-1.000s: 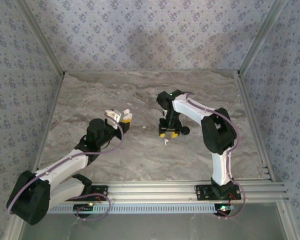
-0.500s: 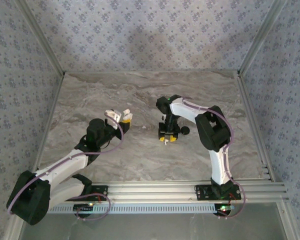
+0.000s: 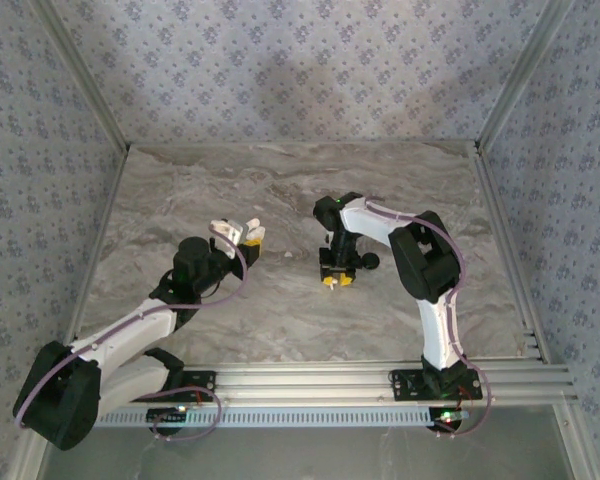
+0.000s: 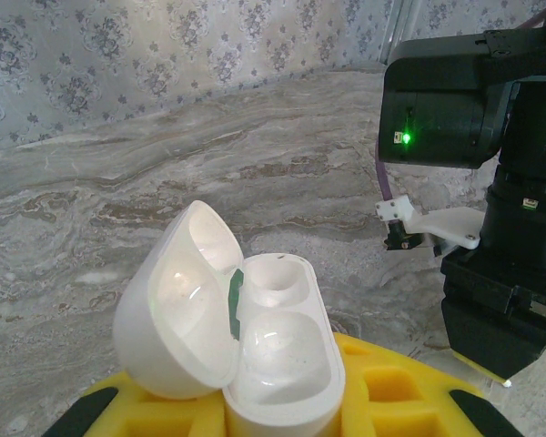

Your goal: Insert wireless bluetooth earbuds into charging case

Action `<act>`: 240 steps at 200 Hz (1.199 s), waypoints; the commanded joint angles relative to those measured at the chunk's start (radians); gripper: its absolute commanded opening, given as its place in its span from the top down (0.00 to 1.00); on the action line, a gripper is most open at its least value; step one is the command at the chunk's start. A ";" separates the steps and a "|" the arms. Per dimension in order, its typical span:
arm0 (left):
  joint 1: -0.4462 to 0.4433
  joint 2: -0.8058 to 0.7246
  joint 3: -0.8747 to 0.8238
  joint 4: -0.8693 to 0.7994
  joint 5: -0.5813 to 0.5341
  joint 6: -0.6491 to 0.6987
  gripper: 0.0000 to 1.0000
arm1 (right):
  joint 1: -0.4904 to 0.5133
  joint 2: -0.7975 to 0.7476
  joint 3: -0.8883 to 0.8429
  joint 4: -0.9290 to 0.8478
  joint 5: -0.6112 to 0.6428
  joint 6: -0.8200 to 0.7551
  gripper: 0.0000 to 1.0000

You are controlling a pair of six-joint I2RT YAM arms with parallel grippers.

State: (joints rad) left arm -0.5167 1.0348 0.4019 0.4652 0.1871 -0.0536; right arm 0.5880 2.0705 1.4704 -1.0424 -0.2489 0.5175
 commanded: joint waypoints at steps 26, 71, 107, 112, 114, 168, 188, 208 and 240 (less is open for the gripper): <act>0.006 -0.005 0.018 0.001 0.016 0.001 0.87 | 0.002 -0.010 0.007 0.032 -0.002 0.015 0.60; 0.006 -0.008 0.019 -0.002 0.016 0.000 0.87 | 0.006 -0.041 0.024 0.004 0.022 0.033 0.60; 0.006 -0.009 0.017 -0.001 0.016 0.001 0.87 | 0.006 -0.044 0.031 0.001 0.028 0.036 0.63; 0.007 -0.008 0.017 -0.001 0.015 0.000 0.87 | 0.006 -0.042 0.030 -0.001 0.028 0.036 0.63; 0.007 -0.008 0.017 -0.002 0.015 0.001 0.87 | 0.006 -0.040 0.030 0.000 0.028 0.036 0.63; 0.007 -0.010 0.015 -0.002 0.012 0.002 0.87 | 0.005 -0.016 0.021 0.006 0.027 0.033 0.63; 0.006 -0.007 0.015 -0.002 0.012 0.001 0.87 | 0.003 -0.011 0.018 0.010 0.025 0.035 0.65; 0.007 -0.009 0.015 -0.001 0.011 0.002 0.87 | 0.005 -0.006 0.013 0.012 0.023 0.035 0.66; 0.007 -0.009 0.015 -0.002 0.011 0.002 0.87 | 0.004 0.002 0.004 0.015 0.026 0.038 0.65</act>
State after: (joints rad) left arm -0.5167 1.0348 0.4019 0.4648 0.1871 -0.0540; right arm 0.5896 2.0605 1.4780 -1.0157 -0.2398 0.5358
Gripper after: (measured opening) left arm 0.219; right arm 0.342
